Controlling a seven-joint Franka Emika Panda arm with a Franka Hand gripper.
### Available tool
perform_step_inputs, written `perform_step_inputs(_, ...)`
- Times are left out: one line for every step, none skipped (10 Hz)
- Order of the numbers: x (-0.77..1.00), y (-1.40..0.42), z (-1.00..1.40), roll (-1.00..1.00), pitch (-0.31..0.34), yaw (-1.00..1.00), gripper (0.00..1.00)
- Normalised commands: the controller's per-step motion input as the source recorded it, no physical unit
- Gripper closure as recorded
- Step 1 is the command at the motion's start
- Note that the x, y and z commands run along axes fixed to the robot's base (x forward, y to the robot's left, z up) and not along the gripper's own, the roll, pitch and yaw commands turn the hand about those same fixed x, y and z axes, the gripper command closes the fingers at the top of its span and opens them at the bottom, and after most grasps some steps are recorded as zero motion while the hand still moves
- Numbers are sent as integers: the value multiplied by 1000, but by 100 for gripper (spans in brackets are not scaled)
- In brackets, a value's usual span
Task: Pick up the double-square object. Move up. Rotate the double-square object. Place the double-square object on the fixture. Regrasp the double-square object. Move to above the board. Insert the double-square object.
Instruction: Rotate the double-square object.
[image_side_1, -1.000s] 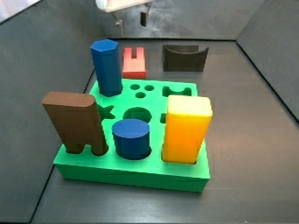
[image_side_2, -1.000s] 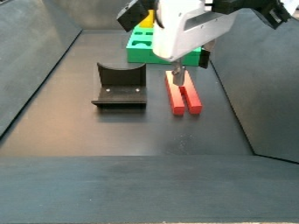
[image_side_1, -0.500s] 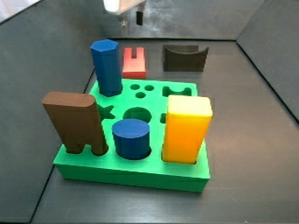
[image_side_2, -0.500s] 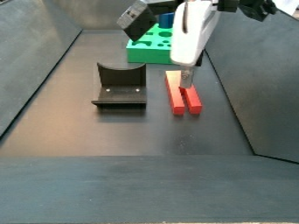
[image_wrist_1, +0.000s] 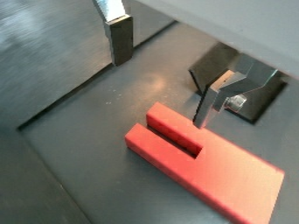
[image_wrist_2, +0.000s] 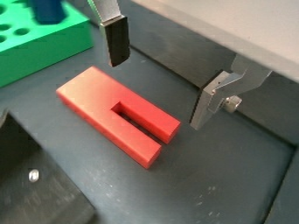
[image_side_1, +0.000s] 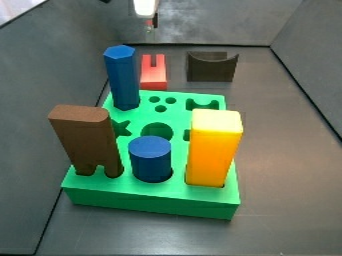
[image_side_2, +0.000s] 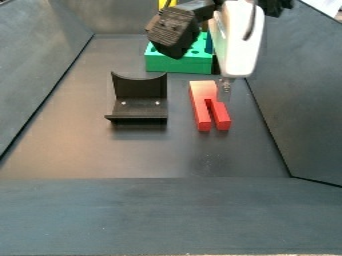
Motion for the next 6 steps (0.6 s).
perform_step_inputs(38,2,-33,-2,-9,1000,0)
perform_step_inputs(38,2,-33,-2,-9,1000,0)
perform_step_inputs(38,2,-32,-2,-9,1000,0)
perform_step_inputs(38,2,-32,-2,-10,1000,0)
perform_step_inputs(38,2,-32,-3,-10,1000,0)
perform_step_inputs(38,2,-32,-3,-11,1000,0)
